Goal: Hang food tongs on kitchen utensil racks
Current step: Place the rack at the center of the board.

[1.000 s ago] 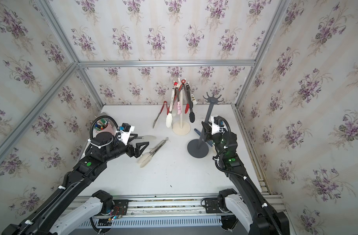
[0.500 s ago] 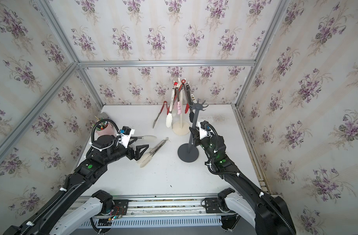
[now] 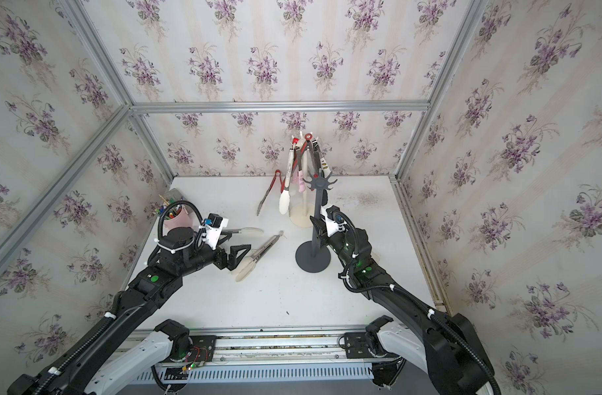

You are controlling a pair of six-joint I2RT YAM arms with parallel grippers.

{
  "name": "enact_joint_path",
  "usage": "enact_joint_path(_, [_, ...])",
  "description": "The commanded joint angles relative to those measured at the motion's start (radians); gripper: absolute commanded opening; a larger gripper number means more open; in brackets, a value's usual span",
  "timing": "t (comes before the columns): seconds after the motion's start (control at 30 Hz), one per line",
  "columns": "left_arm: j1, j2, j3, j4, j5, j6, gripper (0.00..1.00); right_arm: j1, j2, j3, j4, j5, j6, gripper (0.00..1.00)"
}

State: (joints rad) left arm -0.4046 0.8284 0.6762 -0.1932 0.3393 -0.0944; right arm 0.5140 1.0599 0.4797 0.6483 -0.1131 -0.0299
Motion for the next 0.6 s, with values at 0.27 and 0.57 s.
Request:
enact_joint_path(0.27, [0.001, 0.06, 0.008, 0.069, 0.007, -0.004, 0.99, 0.009, -0.006, -0.003, 0.056, -0.028, 0.021, 0.2])
enact_joint_path(0.57, [0.001, 0.103, 0.022, 0.099, 0.016, -0.005, 0.99, 0.007, -0.071, 0.005, -0.052, 0.016, 0.005, 0.49])
